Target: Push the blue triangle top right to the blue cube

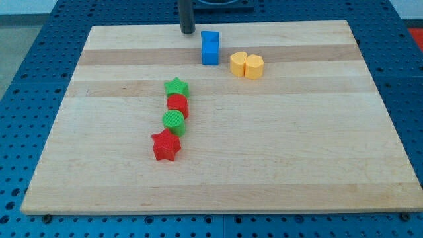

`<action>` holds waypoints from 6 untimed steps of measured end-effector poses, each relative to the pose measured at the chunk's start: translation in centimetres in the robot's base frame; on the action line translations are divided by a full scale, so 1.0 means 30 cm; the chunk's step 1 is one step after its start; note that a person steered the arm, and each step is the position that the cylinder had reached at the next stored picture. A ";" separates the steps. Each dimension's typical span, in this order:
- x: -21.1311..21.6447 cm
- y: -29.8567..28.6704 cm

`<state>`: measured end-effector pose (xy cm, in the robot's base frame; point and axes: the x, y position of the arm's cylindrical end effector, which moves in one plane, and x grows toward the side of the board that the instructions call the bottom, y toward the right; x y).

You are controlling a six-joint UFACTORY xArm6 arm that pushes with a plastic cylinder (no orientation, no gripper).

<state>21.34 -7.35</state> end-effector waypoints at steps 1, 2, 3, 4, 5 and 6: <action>0.007 0.006; 0.048 0.068; 0.083 0.169; 0.104 0.277; 0.104 0.399; 0.104 0.459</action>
